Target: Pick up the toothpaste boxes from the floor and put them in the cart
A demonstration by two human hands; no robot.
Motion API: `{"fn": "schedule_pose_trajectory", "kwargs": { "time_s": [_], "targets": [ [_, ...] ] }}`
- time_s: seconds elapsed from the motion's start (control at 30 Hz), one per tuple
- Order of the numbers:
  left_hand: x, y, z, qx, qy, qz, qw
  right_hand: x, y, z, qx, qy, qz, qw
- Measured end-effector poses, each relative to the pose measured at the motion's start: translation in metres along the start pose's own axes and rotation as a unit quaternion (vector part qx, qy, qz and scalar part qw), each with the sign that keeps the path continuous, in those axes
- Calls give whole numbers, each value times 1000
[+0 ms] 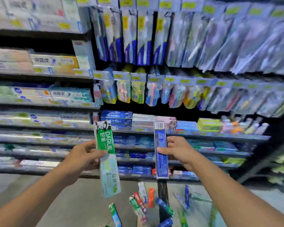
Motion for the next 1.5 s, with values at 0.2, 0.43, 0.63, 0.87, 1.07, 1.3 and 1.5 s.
{"fn": "schedule_pose_trajectory", "kwargs": {
  "time_s": [0.2,0.43,0.63,0.87,1.07,1.3,1.5],
  "targets": [
    [107,1,34,23,21,-90,996,-112,-53,20,11,32,94,995],
    [291,-6,63,65,96,-208,971,-276,-129,87,41,78,212,973],
    [485,-41,64,58,116,-285,950,-425,-202,149,61,115,287,949],
    [693,-102,66,66,139,-374,915,-578,-291,215,86,146,362,917],
    [847,-154,66,65,155,-429,887,-682,-350,267,122,162,445,872],
    [1011,-177,50,49,189,-481,854,-785,-377,321,140,153,492,845],
    [1144,-164,51,32,188,-510,839,-891,-353,343,142,174,502,835]
  ]
}}
Point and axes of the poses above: each hand's wrist, its own y-axis towards the middle knuckle, its own x-axis out of the palm, z = x × y, the point moved 8 cm from there along y, towards the middle knuckle, and after that the axes turned 6 degrees about z, right-handed, at the moved point
